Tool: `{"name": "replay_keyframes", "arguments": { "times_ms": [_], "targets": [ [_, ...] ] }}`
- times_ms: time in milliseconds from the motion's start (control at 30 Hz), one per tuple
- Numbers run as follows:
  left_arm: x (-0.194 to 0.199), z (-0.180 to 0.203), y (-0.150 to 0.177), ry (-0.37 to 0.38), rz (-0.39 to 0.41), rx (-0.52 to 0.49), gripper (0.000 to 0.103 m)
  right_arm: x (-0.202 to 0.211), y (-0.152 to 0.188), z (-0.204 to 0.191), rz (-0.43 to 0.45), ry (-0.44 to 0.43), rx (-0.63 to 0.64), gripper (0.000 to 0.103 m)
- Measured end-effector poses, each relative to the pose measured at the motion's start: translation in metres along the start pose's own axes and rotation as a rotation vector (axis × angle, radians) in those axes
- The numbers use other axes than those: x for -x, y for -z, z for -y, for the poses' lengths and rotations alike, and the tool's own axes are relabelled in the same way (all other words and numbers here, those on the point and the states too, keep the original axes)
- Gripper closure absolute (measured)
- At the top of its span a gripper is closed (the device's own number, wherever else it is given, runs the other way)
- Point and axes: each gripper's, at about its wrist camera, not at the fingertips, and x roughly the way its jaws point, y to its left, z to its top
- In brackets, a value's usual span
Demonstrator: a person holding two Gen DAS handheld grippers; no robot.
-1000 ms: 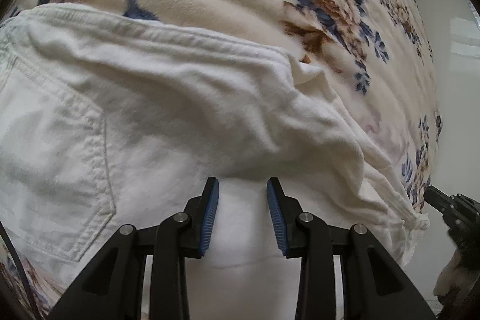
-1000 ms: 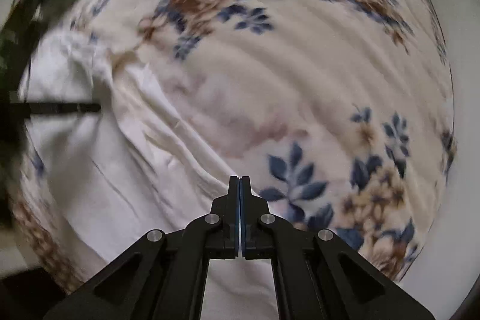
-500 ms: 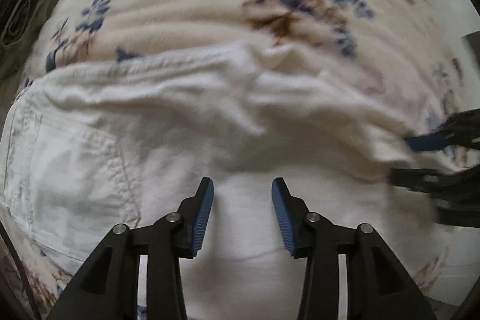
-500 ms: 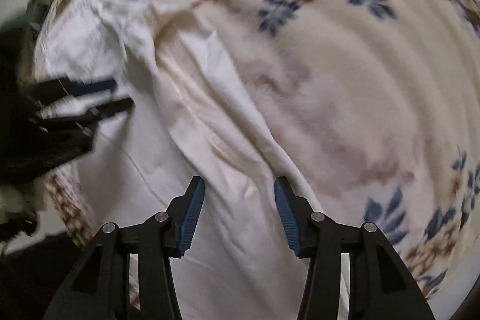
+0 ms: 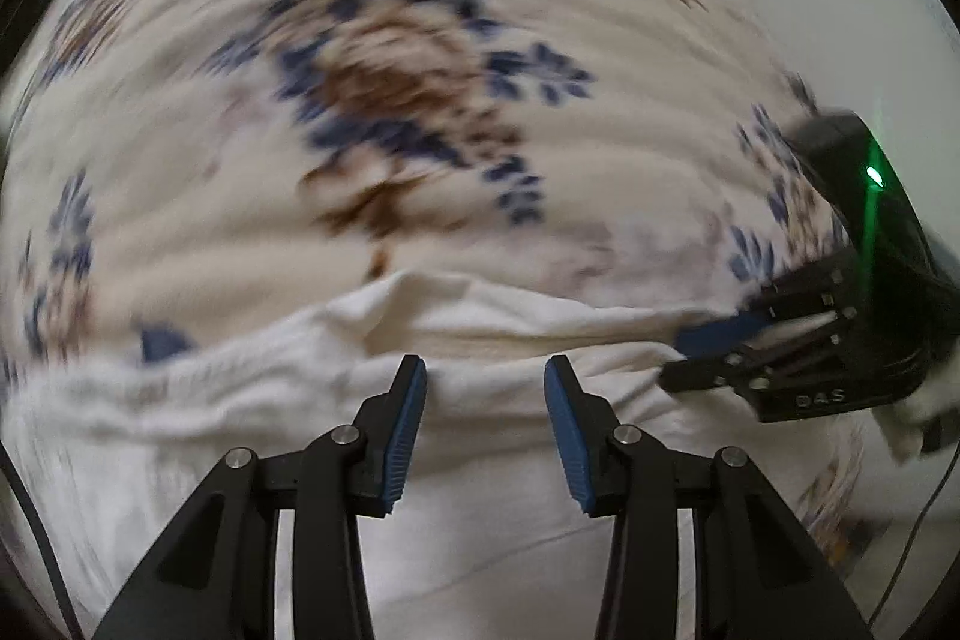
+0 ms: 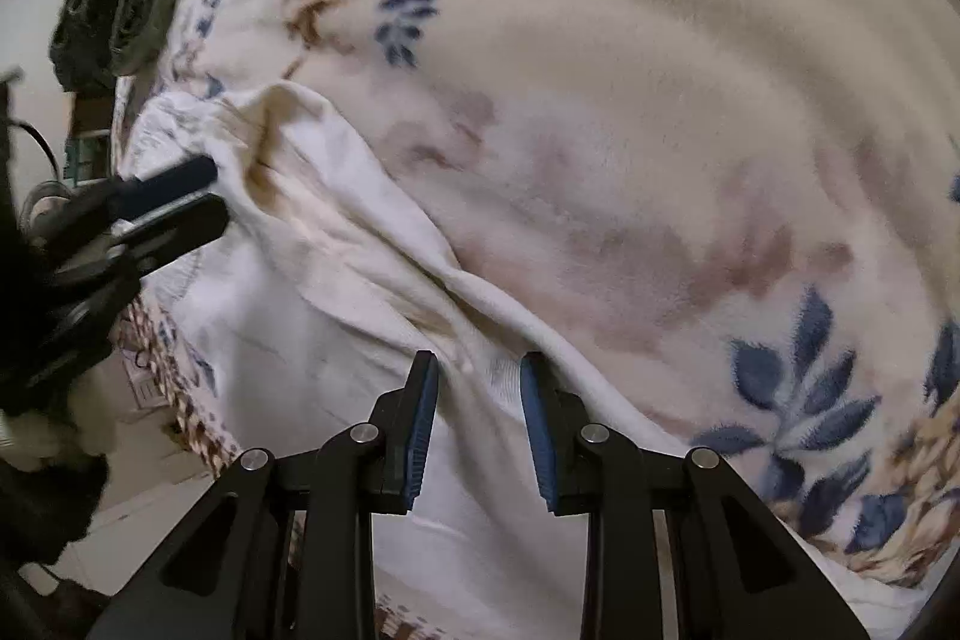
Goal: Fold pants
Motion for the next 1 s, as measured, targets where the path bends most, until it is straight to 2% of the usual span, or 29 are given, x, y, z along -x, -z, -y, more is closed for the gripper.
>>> {"name": "replay_keyframes", "arguments": {
  "times_ms": [67,200,267,300,400,467,600,700,767,800,833,867,967,1000],
  "targets": [
    [-0.013,0.013,-0.017,-0.01,-0.026,-0.097,0.065,-0.005,-0.001,-0.005,-0.016,0.032,0.036,0.072],
    [-0.031,0.031,-0.017,-0.077,-0.065,-0.275,0.065,-0.02,0.002,-0.018,-0.022,0.107,0.084,0.073],
    [-0.039,0.036,-0.015,-0.107,-0.08,-0.347,0.065,-0.023,0.006,-0.027,-0.008,0.173,0.109,0.082],
    [-0.041,0.037,-0.014,-0.118,-0.087,-0.362,0.065,-0.024,0.008,-0.033,0.004,0.197,0.123,0.089],
    [-0.038,0.034,-0.013,-0.133,-0.077,-0.367,0.065,-0.018,0.017,-0.047,0.072,0.26,0.126,0.094],
    [-0.029,0.022,-0.011,-0.107,-0.055,-0.313,0.065,-0.007,0.026,-0.055,0.141,0.279,0.117,0.096],
    [-0.021,-0.009,-0.001,-0.075,-0.04,-0.211,0.064,0.026,0.046,-0.049,0.282,0.168,0.002,0.096],
    [-0.023,-0.025,0.005,-0.034,-0.066,-0.161,0.064,0.03,0.049,-0.036,0.296,0.064,-0.081,0.096],
    [-0.025,-0.026,0.004,-0.034,-0.078,-0.165,0.064,0.019,0.046,-0.016,0.279,-0.013,-0.167,0.096],
    [-0.026,-0.023,0.003,-0.045,-0.091,-0.177,0.064,0.01,0.043,0.003,0.264,-0.08,-0.259,0.096],
    [-0.031,-0.027,0.0,-0.061,-0.116,-0.194,0.064,0.001,0.038,0.012,0.235,-0.124,-0.299,0.096],
    [-0.037,-0.027,-0.003,-0.07,-0.136,-0.198,0.064,-0.007,0.032,0.018,0.204,-0.143,-0.309,0.096],
    [-0.048,-0.024,-0.005,-0.088,-0.173,-0.23,0.064,0.001,0.031,0.01,0.206,-0.145,-0.261,0.093],
    [-0.049,-0.022,-0.004,-0.096,-0.177,-0.249,0.064,0.004,0.032,0.006,0.197,-0.14,-0.245,0.086]
  ]
}}
